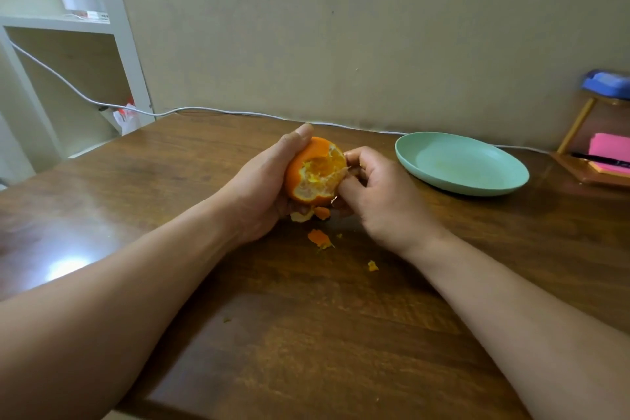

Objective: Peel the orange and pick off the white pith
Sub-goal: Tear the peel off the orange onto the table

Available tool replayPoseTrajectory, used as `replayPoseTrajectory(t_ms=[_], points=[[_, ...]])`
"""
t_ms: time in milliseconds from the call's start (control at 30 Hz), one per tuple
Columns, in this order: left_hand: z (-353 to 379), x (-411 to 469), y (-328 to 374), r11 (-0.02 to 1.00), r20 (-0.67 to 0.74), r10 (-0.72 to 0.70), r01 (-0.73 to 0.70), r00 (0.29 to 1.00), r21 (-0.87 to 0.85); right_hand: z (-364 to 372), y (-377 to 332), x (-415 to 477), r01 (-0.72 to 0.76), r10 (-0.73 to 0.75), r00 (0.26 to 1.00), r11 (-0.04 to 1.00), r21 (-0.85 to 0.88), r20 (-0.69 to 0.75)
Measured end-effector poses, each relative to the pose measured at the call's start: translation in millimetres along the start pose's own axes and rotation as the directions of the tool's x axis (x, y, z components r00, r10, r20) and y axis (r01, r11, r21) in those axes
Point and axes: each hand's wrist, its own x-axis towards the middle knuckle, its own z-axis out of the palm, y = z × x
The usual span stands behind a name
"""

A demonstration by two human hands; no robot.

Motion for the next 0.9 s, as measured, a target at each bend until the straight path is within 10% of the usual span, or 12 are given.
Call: replayPoseTrajectory(t_ms=[433,700,800,900], points=[[-5.9,1.7,2.9,0.996,0.0,-0.049,0.048,0.999,-0.08,3.4,5.2,4.3,-0.075,0.076,0.997,0.975,0.209,0.003],[-25.9,3.8,7.5,0.907,0.131,-0.13,0.172,0.983,-0.386,1.0,4.2,6.5,-0.239,0.21,0.97,0.722,0.649,0.122],[-30.0,6.5,10.9,0.924,0.064,-0.112,0.128,0.992,-0.36,-5.9,10.3,3.2,-0.144,0.127,0.988,0.964,0.222,0.089],[-30.3,7.8,11.0,0.957,0.025,-0.126,0.128,0.992,-0.26,0.0,13.4,0.6,-0.03,0.044,0.99,0.994,-0.107,0.134]])
